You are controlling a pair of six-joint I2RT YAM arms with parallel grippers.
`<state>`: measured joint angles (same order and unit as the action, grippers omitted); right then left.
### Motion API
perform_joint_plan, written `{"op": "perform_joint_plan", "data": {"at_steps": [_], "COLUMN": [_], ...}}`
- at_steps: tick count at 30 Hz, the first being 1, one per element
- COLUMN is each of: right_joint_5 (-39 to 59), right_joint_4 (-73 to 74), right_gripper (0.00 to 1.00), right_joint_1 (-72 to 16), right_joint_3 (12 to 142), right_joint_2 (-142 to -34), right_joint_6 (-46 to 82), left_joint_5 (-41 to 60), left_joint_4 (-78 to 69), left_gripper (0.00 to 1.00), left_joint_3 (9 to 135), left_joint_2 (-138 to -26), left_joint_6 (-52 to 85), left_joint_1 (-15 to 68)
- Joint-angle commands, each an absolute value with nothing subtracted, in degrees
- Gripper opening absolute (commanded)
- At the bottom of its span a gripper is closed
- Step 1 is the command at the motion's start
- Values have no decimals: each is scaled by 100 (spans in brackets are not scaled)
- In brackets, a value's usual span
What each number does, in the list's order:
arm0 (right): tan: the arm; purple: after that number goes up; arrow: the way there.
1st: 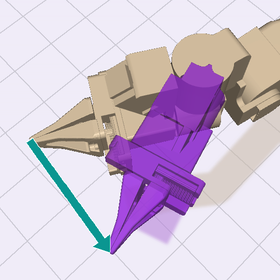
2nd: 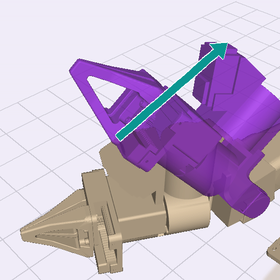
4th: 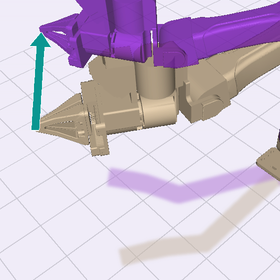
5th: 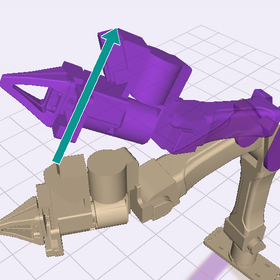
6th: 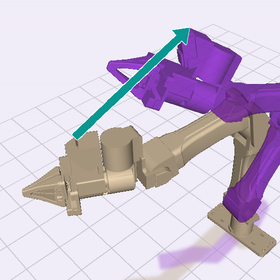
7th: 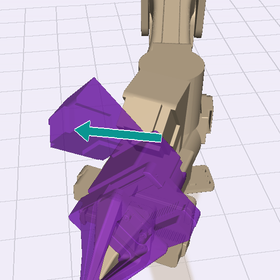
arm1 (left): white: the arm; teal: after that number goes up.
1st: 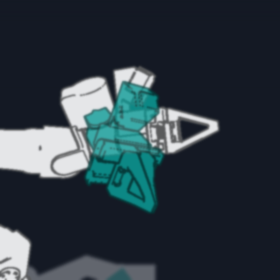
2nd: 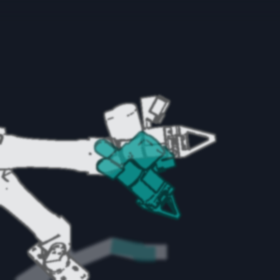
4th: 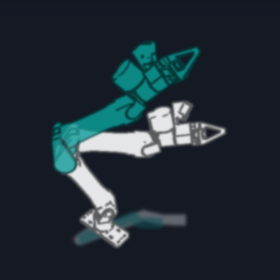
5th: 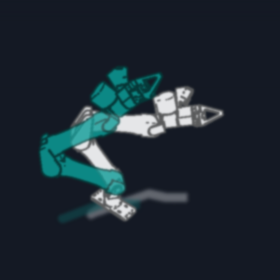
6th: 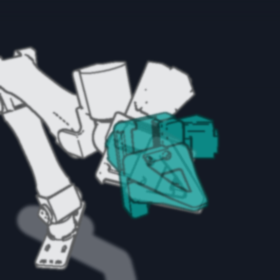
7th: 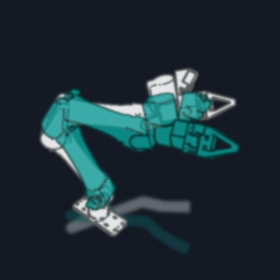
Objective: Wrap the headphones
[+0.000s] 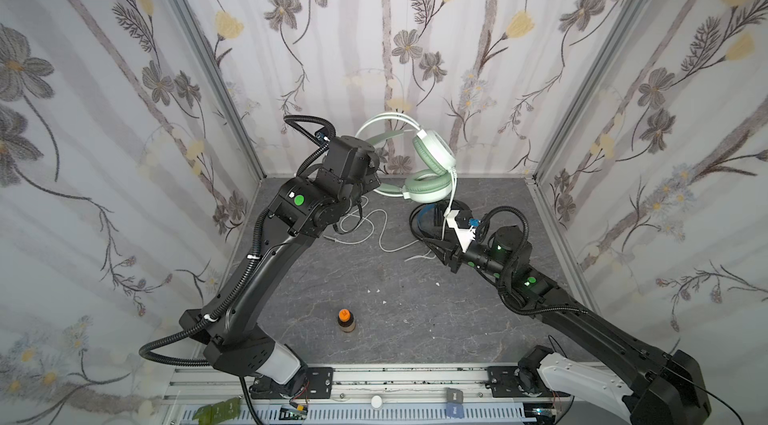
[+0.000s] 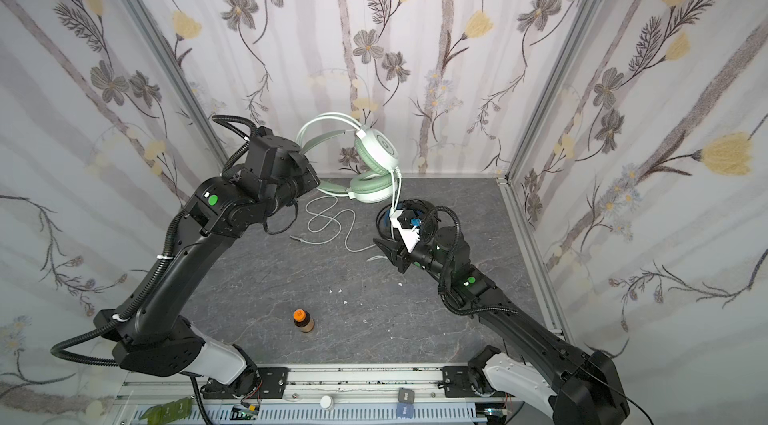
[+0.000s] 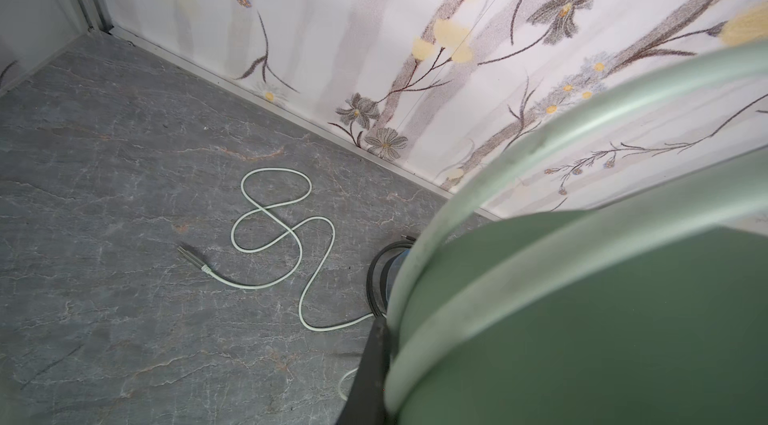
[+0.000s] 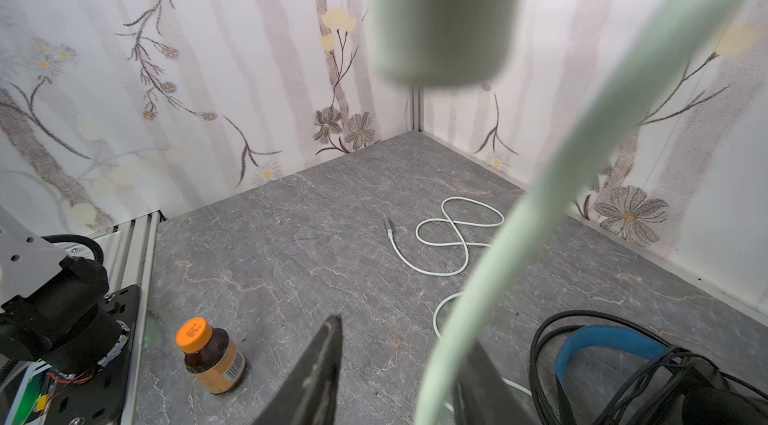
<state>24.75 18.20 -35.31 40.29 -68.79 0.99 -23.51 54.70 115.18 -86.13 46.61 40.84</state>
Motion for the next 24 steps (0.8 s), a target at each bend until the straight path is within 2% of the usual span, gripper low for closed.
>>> {"op": "perform_joint_plan", "data": {"at_steps": [1,5,8,17,24], "right_joint_5": [2801,2576,2238,1749,1517], "right_joint_4": [1980,1685,1518,859,-21], "right_gripper": [27,14,8,0,0], "right_joint_1": [-3540,-3614,-3663,-3800,-3850], "right_joint_3": [4097,4098,4064,4493,5129], "right_joint_2": [-6913,-6809,-6719,-6696,-6923], "right_joint_6": [104,-93,-194,-402,-517], "left_joint_5": [-2386,-2477,-2531,-2756,-2925], "left_joint_4": [4610,4451,4269,4065,4135], "left_gripper": [0,0,0,0,0], "left_joint_3": [11409,11265,11187,11010,11004], "left_joint_2": [-8478,-8429,-8446,-8634,-8796], "left_joint_6": [5070,5221,5342,5433,5504], "left_joint_1": [4087,4079,4078,4078,4102]}}
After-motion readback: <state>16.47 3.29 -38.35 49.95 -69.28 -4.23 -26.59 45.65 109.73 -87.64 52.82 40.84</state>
